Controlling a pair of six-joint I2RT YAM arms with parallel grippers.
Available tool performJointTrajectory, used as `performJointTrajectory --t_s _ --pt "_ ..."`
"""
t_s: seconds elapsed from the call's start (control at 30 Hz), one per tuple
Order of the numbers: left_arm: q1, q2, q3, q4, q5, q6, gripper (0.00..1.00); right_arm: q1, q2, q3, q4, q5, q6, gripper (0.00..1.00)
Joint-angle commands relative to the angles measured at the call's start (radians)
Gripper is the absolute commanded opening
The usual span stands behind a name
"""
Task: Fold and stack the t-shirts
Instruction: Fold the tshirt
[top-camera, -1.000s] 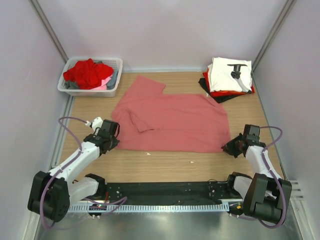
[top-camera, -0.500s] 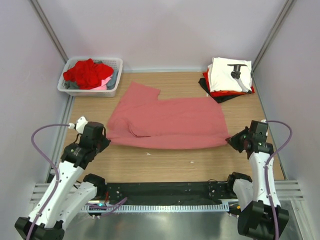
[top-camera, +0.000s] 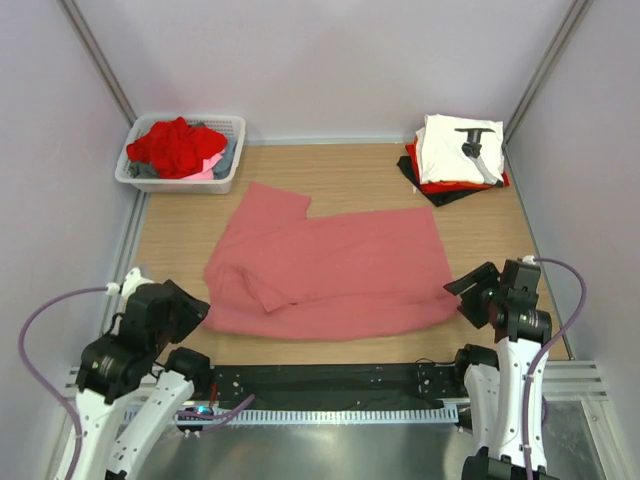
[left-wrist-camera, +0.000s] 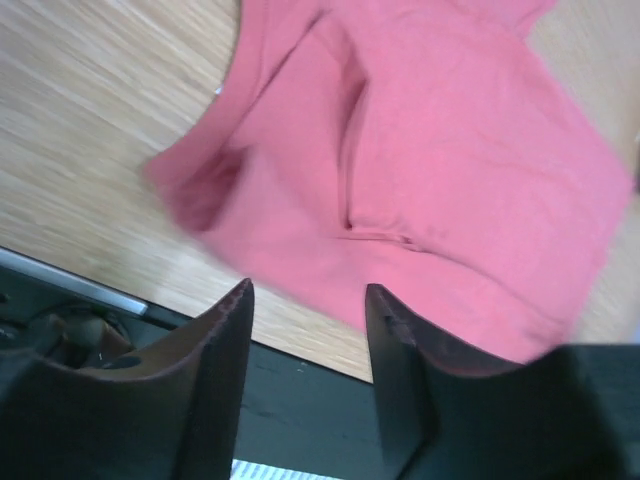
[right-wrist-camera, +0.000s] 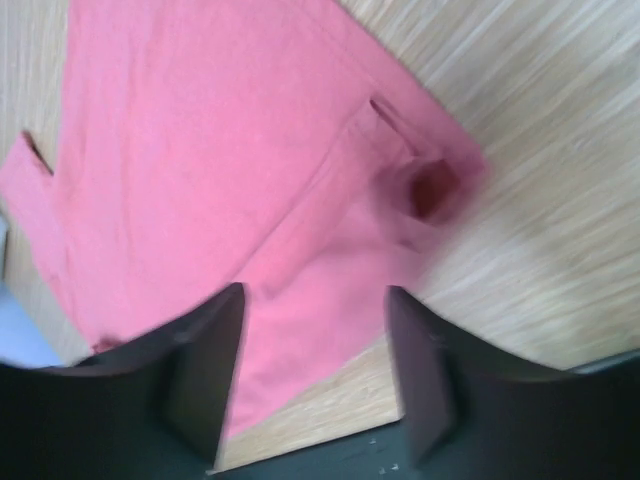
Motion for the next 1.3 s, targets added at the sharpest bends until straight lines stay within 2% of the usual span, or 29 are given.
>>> performJointTrajectory --t_s 0.0,0.07,0.13,0.27,0.3,0.33,0.37,0.43,0.5,0.53,0.6,0.63,0.7,0.73,0.8,0.83,0.97,1.1,1.27 --pt "-0.001 -0.075 0.087 -0.219 0.008 0.019 0.52 -0.001 -0.023 0.079 -0.078 -0.038 -0.026 0.71" --pt "-0.001 -0.102 0.116 -0.247 0.022 0.053 0.61 0.0 -0.012 0.136 -0.1 0.017 -0.048 0.84" --pt "-0.001 -0.095 0.123 -0.252 0.057 0.09 0.62 0.0 -0.001 0.175 -0.114 0.046 -0.06 0.9" --pt "-0.001 -0.014 0.094 -0.117 0.158 0.169 0.65 0.002 0.026 0.268 -0.034 -0.048 -0.107 0.9" --pt "-0.001 0.041 0.086 -0.086 0.161 0.184 0.65 0.008 0.04 0.271 0.042 -0.173 -0.111 0.9" --pt "-0.001 0.069 0.078 -0.06 0.157 0.191 0.65 0.017 0.072 0.268 0.091 -0.229 -0.108 0.88" --pt "-0.001 0.101 0.068 -0.007 0.151 0.2 0.65 0.031 0.089 0.265 0.136 -0.268 -0.097 0.85" --pt "-0.001 0.184 0.052 0.059 0.148 0.211 0.64 0.121 0.152 0.299 0.208 -0.245 -0.089 0.78" --pt "-0.001 0.232 0.022 0.153 0.161 0.201 0.56 0.259 0.216 0.36 0.254 -0.175 -0.081 0.71" --pt "-0.001 0.279 0.006 0.184 0.163 0.184 0.54 0.472 0.302 0.383 0.27 -0.051 -0.065 0.67" --pt "-0.003 0.319 -0.02 0.25 0.183 0.156 0.44 0.692 0.42 0.478 0.297 0.092 -0.061 0.56" --pt "-0.001 0.342 -0.043 0.262 0.168 0.139 0.39 0.92 0.565 0.522 0.3 0.209 -0.075 0.44" --pt "-0.001 0.356 -0.064 0.305 0.168 0.121 0.35 1.087 0.724 0.702 0.252 0.318 -0.103 0.35" --pt "-0.001 0.355 -0.098 0.314 0.155 0.096 0.29 1.185 0.866 0.759 0.239 0.347 -0.126 0.22" --pt "-0.001 0.344 -0.144 0.359 0.152 0.072 0.23 1.253 0.974 0.877 0.257 0.335 -0.138 0.12" --pt "-0.004 0.336 -0.185 0.376 0.149 0.041 0.17 1.276 1.061 0.9 0.282 0.305 -0.156 0.01" --pt "-0.012 0.316 -0.296 0.464 0.131 -0.017 0.05 1.368 1.256 1.039 0.33 0.191 -0.18 0.02" --pt "-0.035 0.345 -0.353 0.512 0.109 -0.04 0.02 1.413 1.416 1.089 0.336 0.143 -0.19 0.01" --pt "-0.035 0.367 -0.466 0.575 0.092 -0.039 0.0 1.444 1.508 1.1 0.385 0.091 -0.195 0.01"
